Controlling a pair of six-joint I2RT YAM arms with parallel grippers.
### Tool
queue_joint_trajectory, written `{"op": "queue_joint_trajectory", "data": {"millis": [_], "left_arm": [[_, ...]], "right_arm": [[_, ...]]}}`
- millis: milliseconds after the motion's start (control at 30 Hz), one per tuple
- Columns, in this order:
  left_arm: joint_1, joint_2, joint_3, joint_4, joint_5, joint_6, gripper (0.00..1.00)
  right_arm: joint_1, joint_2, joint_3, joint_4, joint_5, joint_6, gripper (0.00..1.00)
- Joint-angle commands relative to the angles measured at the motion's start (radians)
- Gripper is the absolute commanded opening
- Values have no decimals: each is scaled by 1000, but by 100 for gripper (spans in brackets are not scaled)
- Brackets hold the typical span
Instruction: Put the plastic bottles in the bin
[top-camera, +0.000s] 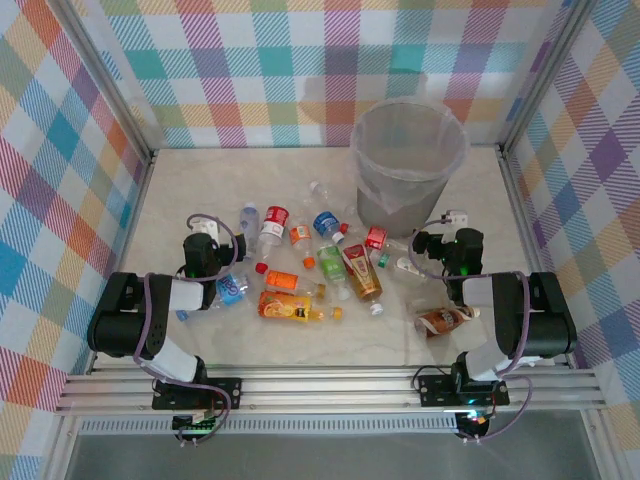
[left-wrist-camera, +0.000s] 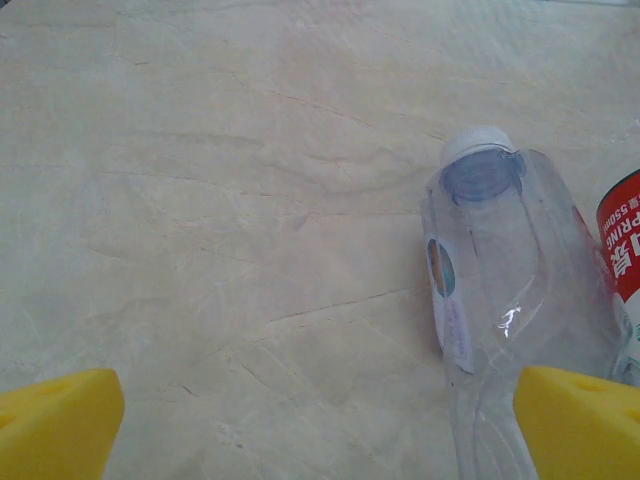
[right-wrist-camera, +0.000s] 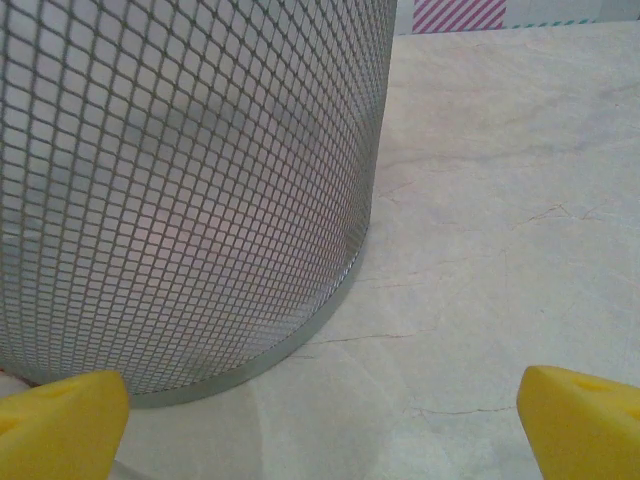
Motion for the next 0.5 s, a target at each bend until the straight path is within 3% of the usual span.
{"op": "queue_joint_trajectory", "data": {"millis": [0,167,333,467], "left_arm": [[1,8,19,11,19,11,100],[0,6,17,10,19,11,100],[1,6,18,11,19,13,100],[1,9,20,11,18,12,100]], "right_arm": [[-11,6,13,9,-20,-10,100],[-9,5,8,17,-27,-16,100],[-9,-6,-50,113,-119,-49,100],[-10,8,10,16,-77,-30,100]]}}
